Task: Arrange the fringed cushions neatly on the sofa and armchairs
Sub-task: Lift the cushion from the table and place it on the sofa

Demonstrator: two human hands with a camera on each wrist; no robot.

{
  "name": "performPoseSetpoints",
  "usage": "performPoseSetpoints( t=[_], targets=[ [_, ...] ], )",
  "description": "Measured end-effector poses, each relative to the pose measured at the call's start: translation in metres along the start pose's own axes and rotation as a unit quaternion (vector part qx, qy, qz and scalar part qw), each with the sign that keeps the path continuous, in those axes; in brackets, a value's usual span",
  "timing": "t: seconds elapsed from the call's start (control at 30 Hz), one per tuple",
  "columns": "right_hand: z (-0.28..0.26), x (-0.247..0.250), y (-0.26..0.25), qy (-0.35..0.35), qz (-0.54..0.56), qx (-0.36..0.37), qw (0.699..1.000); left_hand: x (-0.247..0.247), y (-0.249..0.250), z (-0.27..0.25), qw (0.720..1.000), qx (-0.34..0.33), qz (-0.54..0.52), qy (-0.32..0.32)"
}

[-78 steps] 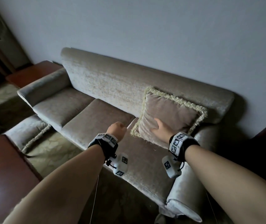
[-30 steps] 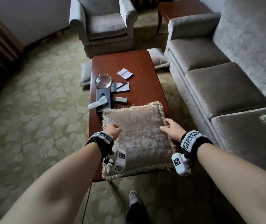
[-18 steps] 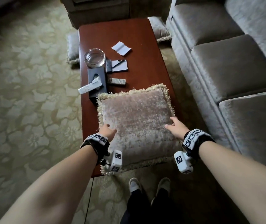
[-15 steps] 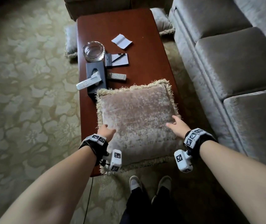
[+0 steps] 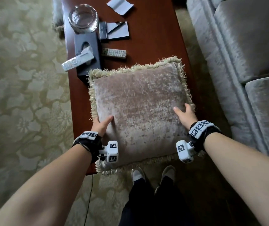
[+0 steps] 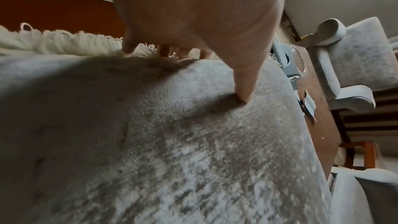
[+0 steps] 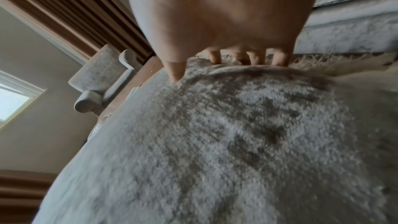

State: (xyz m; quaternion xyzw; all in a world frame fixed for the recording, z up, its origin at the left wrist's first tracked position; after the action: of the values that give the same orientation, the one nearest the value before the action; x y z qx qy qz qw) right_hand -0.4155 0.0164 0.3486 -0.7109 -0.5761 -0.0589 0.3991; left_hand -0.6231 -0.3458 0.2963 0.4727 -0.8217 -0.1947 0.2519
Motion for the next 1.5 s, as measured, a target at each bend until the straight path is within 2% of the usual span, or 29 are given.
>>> performPoseSetpoints(
  t=[0.07, 0.17, 0.33, 0.43, 0.6, 0.77, 0.87, 1.0, 1.13, 1.27, 1.37, 1.43, 1.5],
  targets=[
    [0.004, 0.002, 0.001, -0.011, 0.017, -0.012, 1.000, 0.003, -0.001, 0.004, 1.000, 0.005, 0.003, 0.003],
    [0.010, 0.011, -0.002, -0.021, 0.031, -0.014, 0.999, -0.001, 0.031, -0.032, 1.000, -0.004, 0.012, 0.011],
    [0.031, 0.017, 0.012, -0.045, 0.046, -0.023, 0.998, -0.002, 0.036, -0.048, 0.999, 0.047, -0.006, 0.024],
    [0.045, 0.015, 0.035, -0.060, 0.068, -0.044, 0.995, -0.009, 0.039, -0.057, 0.998, 0.061, -0.004, 0.025],
    [0.100, -0.011, 0.123, -0.107, 0.034, -0.078, 0.991, -0.016, 0.050, -0.078, 0.998, 0.055, -0.025, 0.030],
    [0.009, 0.014, 0.065, -0.098, -0.045, -0.028, 0.994, -0.020, 0.073, -0.107, 0.999, 0.014, -0.004, 0.048],
    [-0.021, 0.036, 0.049, -0.102, -0.053, -0.018, 0.993, -0.023, 0.098, -0.135, 0.999, -0.005, -0.010, 0.044],
    [-0.062, 0.092, 0.015, -0.064, -0.079, 0.011, 0.995, -0.034, 0.154, -0.189, 0.997, -0.060, -0.015, 0.035],
    [-0.103, 0.159, -0.011, -0.019, -0.049, 0.023, 0.998, -0.048, 0.215, -0.248, 0.994, -0.105, -0.030, 0.015],
    [-0.140, 0.239, -0.038, 0.049, 0.056, 0.048, 0.996, -0.077, 0.284, -0.316, 0.988, -0.151, -0.036, -0.022],
    [-0.169, 0.304, -0.046, 0.072, 0.121, 0.051, 0.989, -0.110, 0.333, -0.373, 0.979, -0.191, -0.036, -0.056],
    [-0.162, 0.342, -0.038, 0.091, 0.181, 0.056, 0.978, -0.137, 0.358, -0.400, 0.972, -0.216, -0.030, -0.090],
    [-0.120, 0.381, -0.004, 0.110, 0.233, 0.049, 0.965, -0.167, 0.379, -0.424, 0.965, -0.239, -0.020, -0.102]
  ],
)
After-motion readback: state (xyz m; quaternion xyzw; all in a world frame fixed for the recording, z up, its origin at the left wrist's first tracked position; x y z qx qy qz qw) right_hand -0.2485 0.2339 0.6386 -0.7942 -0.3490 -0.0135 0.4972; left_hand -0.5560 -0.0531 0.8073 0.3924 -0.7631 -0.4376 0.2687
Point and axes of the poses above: each hand's wrist, its own z-axis towards the middle knuckle, its own x-axis out of the back of the hand, y = z × x, the point moved 8 cm from there along z, towards the middle knuckle, and after that the axes turned 2 degrees about x, right-handed, at the moved point
